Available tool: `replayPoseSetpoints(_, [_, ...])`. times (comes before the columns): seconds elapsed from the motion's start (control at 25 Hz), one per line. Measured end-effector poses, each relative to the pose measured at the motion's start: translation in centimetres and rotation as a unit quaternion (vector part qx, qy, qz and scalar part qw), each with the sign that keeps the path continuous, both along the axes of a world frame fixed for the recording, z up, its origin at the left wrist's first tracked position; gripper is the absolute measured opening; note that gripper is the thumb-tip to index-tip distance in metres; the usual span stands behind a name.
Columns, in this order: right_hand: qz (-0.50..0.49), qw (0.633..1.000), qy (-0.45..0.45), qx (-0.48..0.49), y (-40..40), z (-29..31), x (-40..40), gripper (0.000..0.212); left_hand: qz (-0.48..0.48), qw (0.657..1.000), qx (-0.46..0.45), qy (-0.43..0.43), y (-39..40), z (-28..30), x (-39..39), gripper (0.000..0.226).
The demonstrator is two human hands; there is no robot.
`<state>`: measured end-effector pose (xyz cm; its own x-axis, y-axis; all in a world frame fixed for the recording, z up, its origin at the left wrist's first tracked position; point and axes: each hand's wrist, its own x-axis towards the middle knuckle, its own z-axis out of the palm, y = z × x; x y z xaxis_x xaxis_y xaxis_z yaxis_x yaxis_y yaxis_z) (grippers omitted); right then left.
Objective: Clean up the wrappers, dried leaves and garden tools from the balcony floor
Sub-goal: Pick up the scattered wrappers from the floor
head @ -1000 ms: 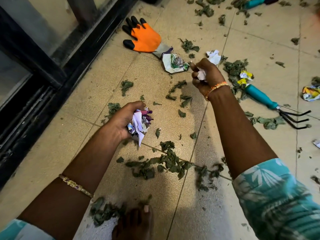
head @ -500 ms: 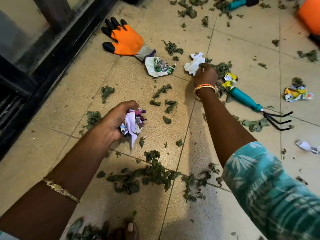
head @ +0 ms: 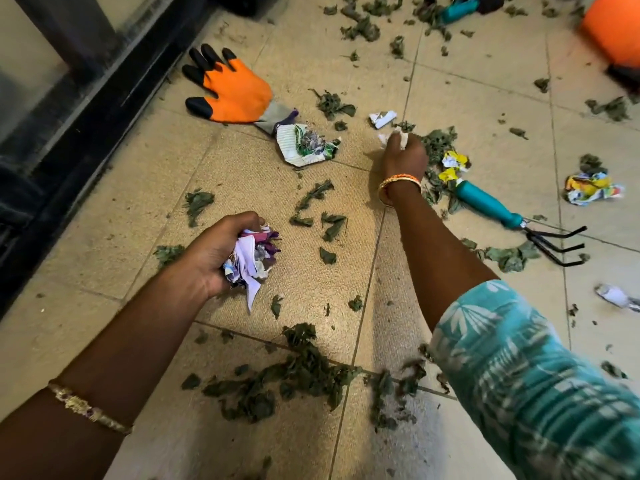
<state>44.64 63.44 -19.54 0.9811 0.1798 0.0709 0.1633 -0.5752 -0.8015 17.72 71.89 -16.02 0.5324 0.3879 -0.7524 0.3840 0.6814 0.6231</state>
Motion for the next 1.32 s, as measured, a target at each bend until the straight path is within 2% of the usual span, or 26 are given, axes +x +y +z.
replayPoseSetpoints(0.08, [-0.050, 0.994, 0.058, 0.072, -0.9, 0.6, 0.3, 0.036, -0.001, 1.000, 0.000, 0.003, -0.2, -0.1, 0.3, 0.025])
replayPoseSetpoints(0.16, [-0.070, 0.990, 0.067, 0.099, -1.3, 1.4, 1.1, 0.032, 0.000, 1.000, 0.003, 0.005, -0.1, -0.1, 0.6, 0.019])
replayPoseSetpoints(0.24, [-0.046, 0.998, 0.034, 0.036, -0.7, 2.5, 1.5, 0.007, 0.002, 1.000, 0.008, 0.004, 0.4, 0.0, 0.8, 0.009])
replayPoseSetpoints(0.28, [-0.014, 1.000, 0.004, -0.013, -0.1, 2.8, 1.8, 0.011, 0.004, 1.000, 0.012, 0.006, 0.8, 0.0, 0.8, 0.010])
replayPoseSetpoints(0.32, [0.037, 0.997, -0.028, -0.061, 0.5, 2.8, 2.4, 0.026, 0.006, 1.000, 0.012, 0.005, 1.1, -0.1, 0.8, 0.013])
replayPoseSetpoints(0.4, [0.165, 0.969, -0.069, -0.172, 1.8, 2.7, 3.5, 0.049, 0.012, 1.000, 0.013, 0.005, 1.8, -0.4, 0.8, 0.021])
replayPoseSetpoints(0.44, [0.213, 0.945, -0.073, -0.236, 2.2, 2.4, 3.8, 0.056, 0.015, 1.000, 0.011, 0.005, 2.1, -0.5, 0.8, 0.021])
replayPoseSetpoints(0.52, [0.249, 0.914, -0.081, -0.310, 2.7, 1.1, 4.5, 0.051, 0.017, 1.000, 0.004, 0.004, 2.5, -0.6, 0.8, 0.022])
replayPoseSetpoints(0.68, [0.223, 0.931, -0.133, -0.256, 2.5, 0.2, 4.1, 0.028, 0.015, 1.000, -0.002, 0.006, 2.4, -0.2, 1.1, 0.024])
replayPoseSetpoints(0.88, [0.218, 0.952, -0.154, -0.150, -0.1, 3.2, 1.0, 0.029, 0.008, 1.000, -0.003, 0.020, 2.2, 2.3, 1.6, 0.017])
replayPoseSetpoints(1.0, [0.238, 0.964, -0.090, -0.072, -2.2, 8.3, -3.4, 0.023, -0.002, 0.999, -0.017, 0.032, 0.4, 6.0, 0.1, 0.020])
replayPoseSetpoints(1.12, [0.220, 0.973, 0.032, -0.061, -4.0, 14.1, -9.3, 0.039, -0.019, 0.998, -0.060, 0.032, -2.0, 11.5, -2.2, 0.067])
replayPoseSetpoints(1.16, [0.208, 0.973, 0.094, -0.043, -4.5, 16.3, -11.2, 0.046, -0.010, 0.997, -0.066, 0.037, -3.0, 13.8, -3.1, 0.074])
replayPoseSetpoints(1.24, [0.181, 0.962, 0.206, -0.010, -5.4, 20.8, -14.5, 0.052, 0.025, 0.995, -0.084, 0.042, -4.8, 17.8, -4.9, 0.064])
replayPoseSetpoints(1.32, [0.162, 0.943, 0.290, 0.006, -6.5, 25.5, -17.2, 0.046, 0.067, 0.991, -0.102, 0.053, -6.6, 22.2, -6.6, 0.044])
